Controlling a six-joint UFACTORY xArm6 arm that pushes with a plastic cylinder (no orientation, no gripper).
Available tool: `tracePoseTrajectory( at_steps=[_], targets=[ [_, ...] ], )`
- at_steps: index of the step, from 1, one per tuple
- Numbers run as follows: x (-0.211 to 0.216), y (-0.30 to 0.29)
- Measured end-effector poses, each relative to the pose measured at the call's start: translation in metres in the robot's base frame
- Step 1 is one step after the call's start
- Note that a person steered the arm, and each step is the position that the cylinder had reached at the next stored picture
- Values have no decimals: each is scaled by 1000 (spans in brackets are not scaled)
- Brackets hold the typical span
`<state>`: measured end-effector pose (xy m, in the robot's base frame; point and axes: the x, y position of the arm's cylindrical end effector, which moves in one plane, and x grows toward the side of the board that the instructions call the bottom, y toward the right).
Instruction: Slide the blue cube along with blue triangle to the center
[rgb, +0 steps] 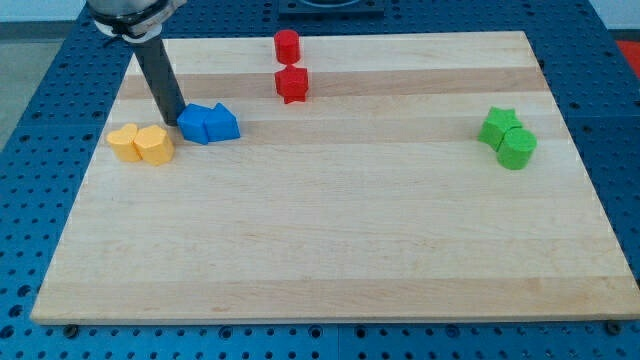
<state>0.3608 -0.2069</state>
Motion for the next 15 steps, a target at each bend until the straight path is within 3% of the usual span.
tracePoseTrajectory(
  at_steps=[1,3,5,7,11,15],
  targets=[
    [0,-32],
    [6,-31],
    [8,25],
    [12,36],
    [13,118],
    [21,148]
  ],
)
